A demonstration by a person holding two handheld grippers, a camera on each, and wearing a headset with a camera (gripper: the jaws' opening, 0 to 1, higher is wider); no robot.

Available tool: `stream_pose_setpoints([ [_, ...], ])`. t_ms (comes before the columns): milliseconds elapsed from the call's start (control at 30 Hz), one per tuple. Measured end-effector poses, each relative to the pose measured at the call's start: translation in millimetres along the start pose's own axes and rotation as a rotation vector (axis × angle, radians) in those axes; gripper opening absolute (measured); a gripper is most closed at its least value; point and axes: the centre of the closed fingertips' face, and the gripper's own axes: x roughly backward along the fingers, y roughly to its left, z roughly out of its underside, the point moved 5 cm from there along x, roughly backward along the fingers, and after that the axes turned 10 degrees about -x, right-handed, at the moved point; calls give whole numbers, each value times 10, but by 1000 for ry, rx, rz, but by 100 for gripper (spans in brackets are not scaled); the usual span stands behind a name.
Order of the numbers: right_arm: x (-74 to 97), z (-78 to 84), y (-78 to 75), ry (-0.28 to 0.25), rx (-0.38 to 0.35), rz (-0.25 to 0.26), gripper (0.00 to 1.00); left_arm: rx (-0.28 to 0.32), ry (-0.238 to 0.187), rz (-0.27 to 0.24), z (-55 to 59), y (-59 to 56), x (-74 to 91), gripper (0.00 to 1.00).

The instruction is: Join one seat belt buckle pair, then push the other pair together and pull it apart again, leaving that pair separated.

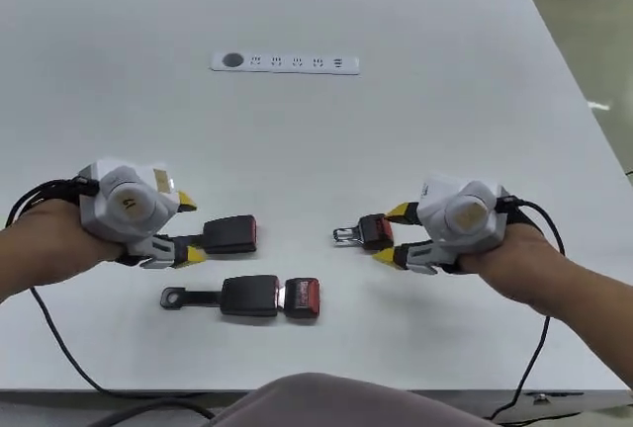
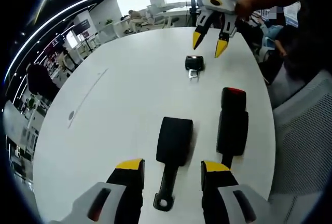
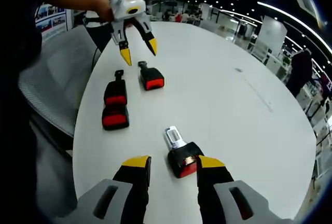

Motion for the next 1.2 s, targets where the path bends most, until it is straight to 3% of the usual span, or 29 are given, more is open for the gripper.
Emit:
stream_pose_setpoints([
  [333, -229, 90, -241, 97, 76, -43, 34, -35, 28, 85, 24, 75, -246, 46],
  [500, -275, 86, -226, 111, 77, -75, 34, -42, 39, 126, 50, 122, -339, 47],
  [700, -347, 101, -217, 137, 87, -119, 33, -69, 69, 179, 116, 97, -501, 46],
  [933, -384, 109, -221, 153, 90, -163, 32, -69, 44, 235, 24, 63, -528, 41],
  [1000, -382, 108, -218, 153, 86, -171, 31, -114, 26, 253, -7, 43, -532, 35],
  [1033, -384, 110, -222, 156, 85, -176, 31, -96, 37, 248, 0, 43, -525, 35],
  [1200, -427, 129, -247, 168, 106, -198, 31, -148, 43, 271, -34, 29, -530, 34],
])
